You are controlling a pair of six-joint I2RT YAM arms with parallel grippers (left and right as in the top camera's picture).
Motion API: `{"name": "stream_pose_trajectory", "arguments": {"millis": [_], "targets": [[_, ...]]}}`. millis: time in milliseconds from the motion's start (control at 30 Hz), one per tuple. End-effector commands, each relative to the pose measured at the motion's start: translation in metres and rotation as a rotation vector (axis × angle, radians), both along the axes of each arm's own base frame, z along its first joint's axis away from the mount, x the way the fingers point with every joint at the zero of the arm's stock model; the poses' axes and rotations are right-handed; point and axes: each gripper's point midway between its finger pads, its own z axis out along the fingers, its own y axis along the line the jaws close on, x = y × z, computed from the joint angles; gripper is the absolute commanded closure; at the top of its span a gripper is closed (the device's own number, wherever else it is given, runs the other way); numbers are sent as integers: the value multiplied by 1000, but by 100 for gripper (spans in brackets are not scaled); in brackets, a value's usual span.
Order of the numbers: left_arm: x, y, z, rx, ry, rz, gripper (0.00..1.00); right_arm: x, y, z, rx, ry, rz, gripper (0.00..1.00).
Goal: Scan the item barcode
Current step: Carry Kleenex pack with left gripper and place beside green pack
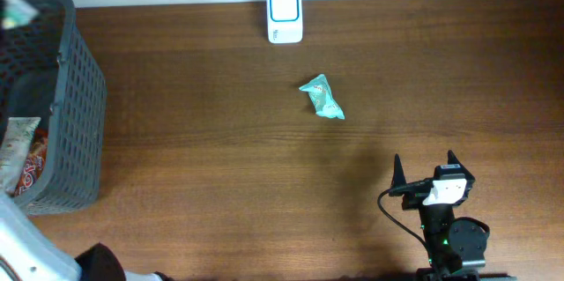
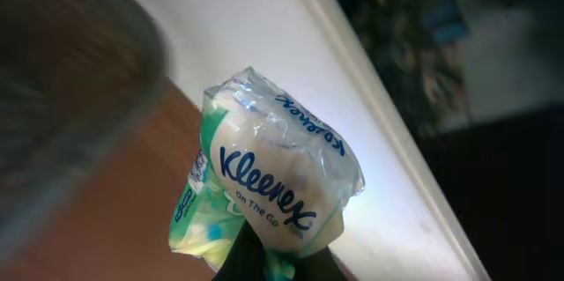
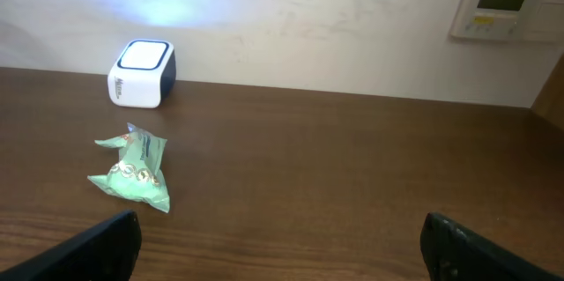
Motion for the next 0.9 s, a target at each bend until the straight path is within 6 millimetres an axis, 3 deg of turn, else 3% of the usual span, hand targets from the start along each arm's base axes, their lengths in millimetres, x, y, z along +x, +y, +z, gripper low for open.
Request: {"name": "stream_pose_trajectory", "arguments": {"millis": [0, 133, 267, 467, 533, 667, 867], "targets": [[13, -93, -1, -65, 13, -248, 100, 0, 0, -4, -7, 6, 2, 1], [25, -160, -27, -17, 109, -350, 100, 0, 0, -4, -7, 6, 2, 1], [35, -207, -65, 100, 228, -362, 100, 0, 0, -4, -7, 6, 2, 1], [49, -288, -148, 328, 425, -416, 100, 0, 0, -4, -7, 6, 2, 1], [54, -328, -191, 363, 503, -477, 100, 0, 0, -4, -7, 6, 1, 1], [56, -369, -257, 363, 635, -502, 100, 0, 0, -4, -7, 6, 2, 1], [50, -402, -350, 383, 821, -497, 100, 0, 0, -4, -7, 6, 1, 1]]}}
